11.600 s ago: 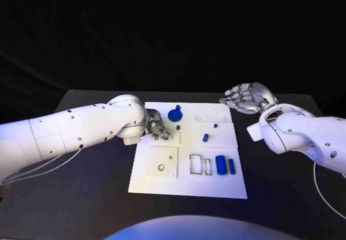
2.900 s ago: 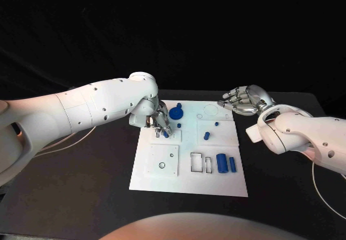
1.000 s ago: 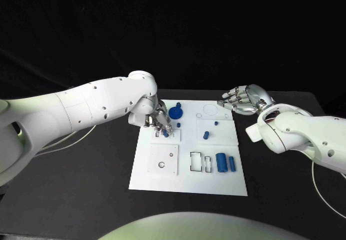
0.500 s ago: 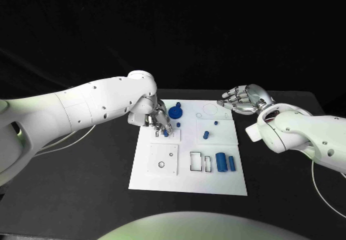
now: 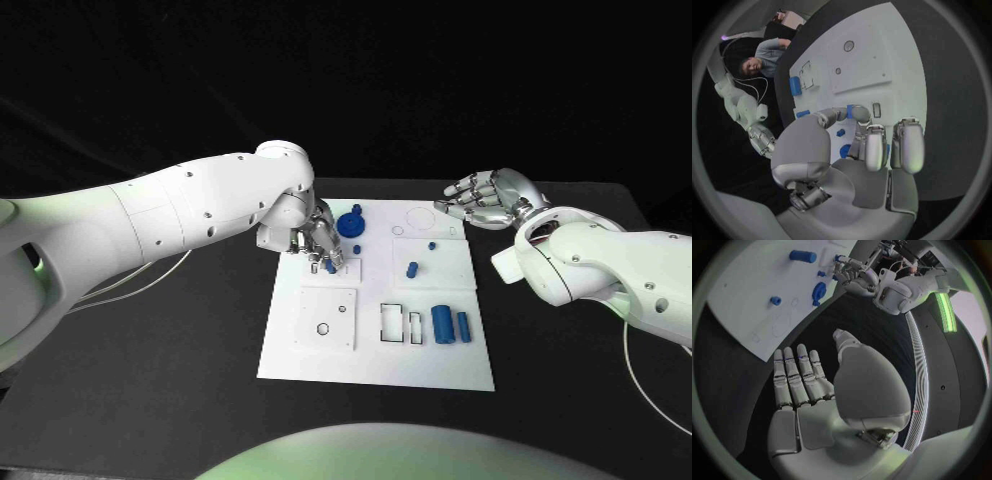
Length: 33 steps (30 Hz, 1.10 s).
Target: Assemble the parts on the task board
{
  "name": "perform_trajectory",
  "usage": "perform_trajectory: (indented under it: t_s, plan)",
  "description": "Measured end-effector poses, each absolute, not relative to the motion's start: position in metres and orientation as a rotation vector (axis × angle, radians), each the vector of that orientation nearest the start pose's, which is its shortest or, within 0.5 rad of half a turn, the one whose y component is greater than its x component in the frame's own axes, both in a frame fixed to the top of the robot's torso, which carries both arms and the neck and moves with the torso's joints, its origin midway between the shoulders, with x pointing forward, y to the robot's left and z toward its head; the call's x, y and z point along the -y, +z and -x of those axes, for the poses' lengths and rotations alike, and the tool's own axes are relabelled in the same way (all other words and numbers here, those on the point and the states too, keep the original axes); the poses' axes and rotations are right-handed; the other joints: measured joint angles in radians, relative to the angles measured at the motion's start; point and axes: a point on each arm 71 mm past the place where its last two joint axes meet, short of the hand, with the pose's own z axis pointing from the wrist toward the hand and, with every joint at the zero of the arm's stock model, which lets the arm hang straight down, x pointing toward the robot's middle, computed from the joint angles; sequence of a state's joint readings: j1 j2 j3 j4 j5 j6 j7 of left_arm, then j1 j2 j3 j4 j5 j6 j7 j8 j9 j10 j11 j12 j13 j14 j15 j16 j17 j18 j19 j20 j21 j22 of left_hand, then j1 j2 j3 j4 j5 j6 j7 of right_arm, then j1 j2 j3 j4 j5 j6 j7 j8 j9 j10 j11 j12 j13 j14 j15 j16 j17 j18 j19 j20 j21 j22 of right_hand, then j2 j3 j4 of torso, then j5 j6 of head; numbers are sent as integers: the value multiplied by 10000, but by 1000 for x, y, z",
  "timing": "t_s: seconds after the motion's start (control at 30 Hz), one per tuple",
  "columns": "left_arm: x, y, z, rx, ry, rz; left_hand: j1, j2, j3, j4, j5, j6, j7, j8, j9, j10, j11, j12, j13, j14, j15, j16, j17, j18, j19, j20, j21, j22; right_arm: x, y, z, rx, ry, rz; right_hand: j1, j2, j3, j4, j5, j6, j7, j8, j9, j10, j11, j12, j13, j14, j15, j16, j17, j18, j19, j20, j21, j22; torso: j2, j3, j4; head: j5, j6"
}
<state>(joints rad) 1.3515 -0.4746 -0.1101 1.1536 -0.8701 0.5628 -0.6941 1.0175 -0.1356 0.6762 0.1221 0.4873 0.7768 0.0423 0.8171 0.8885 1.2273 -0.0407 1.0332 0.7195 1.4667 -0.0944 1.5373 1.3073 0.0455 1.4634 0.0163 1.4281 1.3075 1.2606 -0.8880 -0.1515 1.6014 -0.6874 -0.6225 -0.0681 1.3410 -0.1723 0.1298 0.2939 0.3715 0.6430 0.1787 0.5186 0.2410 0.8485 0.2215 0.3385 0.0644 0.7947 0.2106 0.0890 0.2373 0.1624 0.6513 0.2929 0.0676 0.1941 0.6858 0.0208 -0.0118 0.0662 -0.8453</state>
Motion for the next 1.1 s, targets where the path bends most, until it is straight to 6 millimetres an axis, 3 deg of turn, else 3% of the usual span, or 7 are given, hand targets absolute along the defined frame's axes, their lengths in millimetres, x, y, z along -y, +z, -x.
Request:
perform_trajectory:
  t_s: [0.47,1.1]
  plan:
    - [-137,-208,-528,-26941,-2287,-83,43,43,0,0,-284,-44,14,2,6,26,27,0,-3,0,0,45,0,0,0,0,37,-1,224,-191,-474,-16282,8622,-6802,0,0,0,0,0,0,0,0,1,0,0,0,0,0,0,0,-13,0,-37,-37,0,-16,0,7,0,-1,1]
    - [-137,-208,-528,-26991,-2274,-141,82,4,0,0,-258,-13,-14,103,56,56,57,86,97,0,0,125,0,0,0,0,115,-1,223,-191,-475,-16296,8622,-6797,1,0,1,-1,0,0,0,-1,1,0,0,0,0,1,0,0,-12,0,-35,-36,0,-16,-3,7,0,-4,-28]
